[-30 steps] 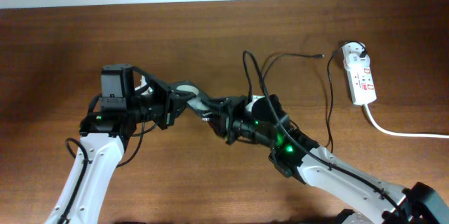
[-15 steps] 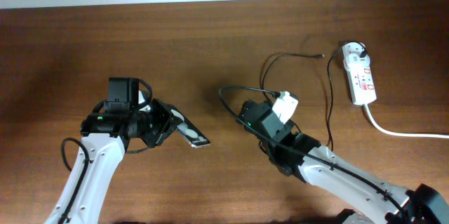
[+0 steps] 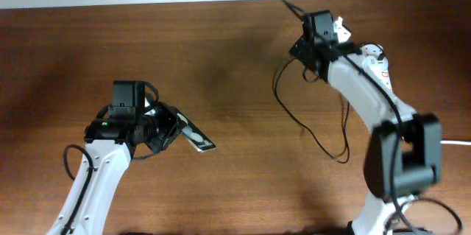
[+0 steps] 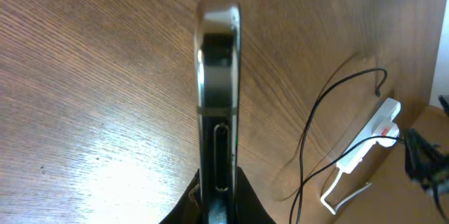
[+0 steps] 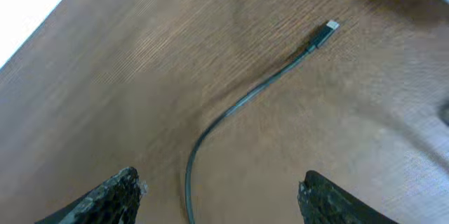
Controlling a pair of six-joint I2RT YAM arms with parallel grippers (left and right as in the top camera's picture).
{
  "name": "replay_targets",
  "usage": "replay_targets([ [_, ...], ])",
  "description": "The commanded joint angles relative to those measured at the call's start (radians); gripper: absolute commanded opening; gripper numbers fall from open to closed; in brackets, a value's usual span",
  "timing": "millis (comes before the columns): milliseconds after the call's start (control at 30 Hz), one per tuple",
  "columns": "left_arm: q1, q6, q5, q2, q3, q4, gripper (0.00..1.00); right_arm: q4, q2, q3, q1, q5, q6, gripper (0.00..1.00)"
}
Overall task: Plug charger to phone and switch on socket
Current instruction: 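Grasp the black USB-C cable near its plug with the right gripper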
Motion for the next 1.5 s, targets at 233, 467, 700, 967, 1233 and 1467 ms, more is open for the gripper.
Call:
replay_targets([
  [233,0.001,0.016,0.008,-0.009,0.013,-0.002,0.0,0.142,0.229,0.054,-0.073,-0.032,0.278,0.59],
  [467,0.001,0.016,0.011,-0.009,0.013,-0.002,0.0,0.172,0.264,0.054,-0.073,-0.054,0.237,0.24],
  [700,0.001,0.016,0.012,-0.009,0.013,-0.021,0.0,0.136,0.263,0.054,-0.069,-0.441,-0.314,0.04],
  [967,0.001,0.016,0.012,-0.009,0.013,-0.021,0.0,-0.457,0.259,0.053,-0.013,-0.517,-0.782,0.07],
  [1233,0.001,0.016,0.012,-0.009,0.013,-0.035,0.01,-0.379,0.259,0.053,0.003,-0.333,-0.708,0.44],
  [1467,0.001,0.016,0.012,-0.009,0.013,-0.035,0.01,-0.319,0.261,0.024,0.056,-0.212,-0.521,0.37],
])
